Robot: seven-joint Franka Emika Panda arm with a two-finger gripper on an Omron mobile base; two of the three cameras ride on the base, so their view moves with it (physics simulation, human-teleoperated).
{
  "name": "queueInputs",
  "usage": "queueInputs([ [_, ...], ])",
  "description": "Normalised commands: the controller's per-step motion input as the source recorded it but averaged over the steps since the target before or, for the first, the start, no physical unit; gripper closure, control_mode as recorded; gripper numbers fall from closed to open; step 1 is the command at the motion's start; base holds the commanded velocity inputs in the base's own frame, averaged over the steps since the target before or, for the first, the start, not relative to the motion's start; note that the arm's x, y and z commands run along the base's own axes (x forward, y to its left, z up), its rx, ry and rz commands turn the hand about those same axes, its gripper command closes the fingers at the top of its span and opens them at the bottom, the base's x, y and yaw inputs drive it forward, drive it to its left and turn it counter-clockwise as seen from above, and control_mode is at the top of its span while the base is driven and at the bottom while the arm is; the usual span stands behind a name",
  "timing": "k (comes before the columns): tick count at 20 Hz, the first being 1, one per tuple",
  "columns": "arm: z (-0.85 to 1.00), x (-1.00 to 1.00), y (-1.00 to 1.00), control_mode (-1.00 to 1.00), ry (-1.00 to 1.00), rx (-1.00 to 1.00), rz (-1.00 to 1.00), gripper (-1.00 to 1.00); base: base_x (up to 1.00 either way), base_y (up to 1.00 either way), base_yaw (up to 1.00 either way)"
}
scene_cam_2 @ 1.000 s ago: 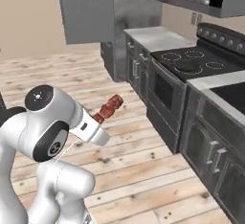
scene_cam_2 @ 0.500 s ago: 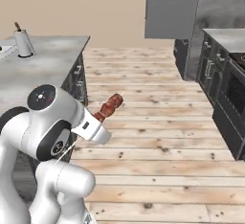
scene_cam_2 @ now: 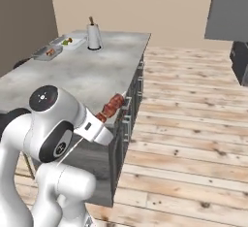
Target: Place the cold items (broccoli and mushroom) from the fridge in one tupperware on the dining counter. Place the warm items (hot dog and kebab skewer) in the stove area in another tupperware.
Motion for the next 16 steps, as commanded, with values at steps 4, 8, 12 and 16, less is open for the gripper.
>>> queueInputs([
  [4, 0.0, 0.0, 0.0, 1.0, 0.0, 0.0, 0.0, 1.0, 0.03, 1.0, 0.05],
  [8, 0.0, 0.0, 0.0, 1.0, 0.0, 0.0, 0.0, 1.0, 0.19, 1.0, 0.0],
  [12, 0.0, 0.0, 0.0, 1.0, 0.0, 0.0, 0.0, 1.0, 0.24, 1.0, 0.0],
  [16, 0.0, 0.0, 0.0, 1.0, 0.0, 0.0, 0.0, 1.0, 0.37, 1.0, 0.0],
])
